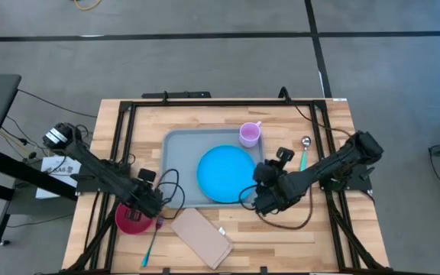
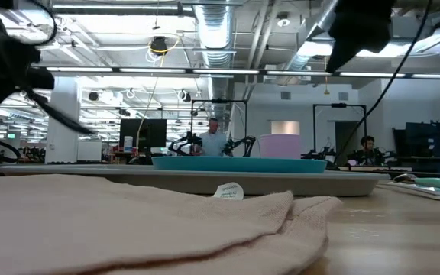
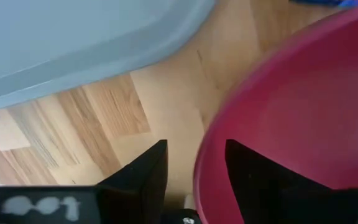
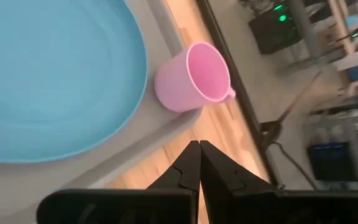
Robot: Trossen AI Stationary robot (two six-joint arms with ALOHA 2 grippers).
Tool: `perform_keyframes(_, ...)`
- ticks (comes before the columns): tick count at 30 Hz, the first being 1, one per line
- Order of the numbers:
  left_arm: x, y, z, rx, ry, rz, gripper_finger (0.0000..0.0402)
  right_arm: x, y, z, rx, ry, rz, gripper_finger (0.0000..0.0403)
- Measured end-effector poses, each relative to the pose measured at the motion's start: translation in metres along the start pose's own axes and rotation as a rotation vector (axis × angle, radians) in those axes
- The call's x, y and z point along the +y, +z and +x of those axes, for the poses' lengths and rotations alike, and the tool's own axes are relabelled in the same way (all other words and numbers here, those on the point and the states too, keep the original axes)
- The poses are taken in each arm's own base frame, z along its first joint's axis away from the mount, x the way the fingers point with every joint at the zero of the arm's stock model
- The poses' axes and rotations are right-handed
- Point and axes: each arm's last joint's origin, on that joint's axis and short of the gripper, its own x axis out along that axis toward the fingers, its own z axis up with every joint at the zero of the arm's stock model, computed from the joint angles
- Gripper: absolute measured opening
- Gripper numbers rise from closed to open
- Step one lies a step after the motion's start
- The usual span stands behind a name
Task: Set up tray
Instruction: Put the pink bowl on the blue plate
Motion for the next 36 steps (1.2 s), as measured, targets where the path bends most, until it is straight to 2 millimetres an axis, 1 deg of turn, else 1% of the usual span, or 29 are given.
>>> perform_keyframes(3, -0.002, 0.003, 0.005, 0.030, -0.012, 0.036, 0.0131, -0.007, -0.017, 0.007, -0.028, 0.040, 0.055, 0.0001)
perform_keyframes(5, -0.004, 0.006, 0.010, 0.053, -0.020, 0.064, 0.0110, -0.010, -0.029, 0.012, -0.048, 0.091, 0.101, 0.0001)
perform_keyframes(8, -0.006, 0.009, 0.012, 0.052, -0.036, 0.106, 0.0064, -0.011, -0.045, 0.021, -0.067, 0.229, 0.154, 0.0001)
perform_keyframes(10, -0.004, 0.012, 0.012, 0.040, -0.058, 0.096, 0.0026, -0.008, -0.052, 0.025, -0.079, 0.348, 0.161, 0.0001)
perform_keyframes(11, -0.003, 0.013, 0.010, 0.038, -0.074, 0.084, 0.0016, -0.006, -0.055, 0.026, -0.091, 0.406, 0.151, 0.0001)
perform_keyframes(13, -0.001, 0.016, 0.005, 0.038, -0.081, 0.057, 0.0012, -0.003, -0.059, 0.028, -0.119, 0.493, 0.101, 0.0001)
perform_keyframes(15, 0.002, 0.020, -0.004, 0.024, -0.060, 0.048, 0.0010, 0.000, -0.060, 0.030, -0.156, 0.553, 0.071, 0.0001)
perform_keyframes(18, 0.007, 0.026, -0.024, 0.008, -0.019, 0.047, 0.0002, 0.002, -0.058, 0.028, -0.185, 0.583, 0.049, 0.0001)
perform_keyframes(22, 0.017, 0.036, -0.060, -0.039, -0.006, 0.014, 0.0001, 0.002, -0.057, 0.028, -0.195, 0.590, 0.049, 0.0001)
perform_keyframes(25, 0.026, 0.043, -0.088, -0.118, 0.026, -0.012, 0.0001, 0.002, -0.057, 0.028, -0.196, 0.590, 0.049, 0.0001)
perform_keyframes(28, 0.039, 0.054, -0.110, -0.263, 0.126, -0.039, 0.0000, 0.002, -0.056, 0.028, -0.199, 0.593, 0.052, 0.0001)
perform_keyframes(30, 0.049, 0.066, -0.117, -0.383, 0.212, -0.070, 0.0000, 0.002, -0.056, 0.028, -0.201, 0.594, 0.054, 0.0001)
perform_keyframes(32, 0.061, 0.080, -0.121, -0.507, 0.259, -0.110, 0.0000, 0.002, -0.056, 0.028, -0.202, 0.595, 0.055, 0.0001)
perform_keyframes(34, 0.074, 0.095, -0.121, -0.599, 0.264, -0.151, 0.0000, 0.003, -0.056, 0.028, -0.202, 0.594, 0.055, 0.0001)
perform_keyframes(36, 0.088, 0.112, -0.115, -0.647, 0.270, -0.199, 0.0000, 0.003, -0.056, 0.028, -0.202, 0.594, 0.054, 0.0001)
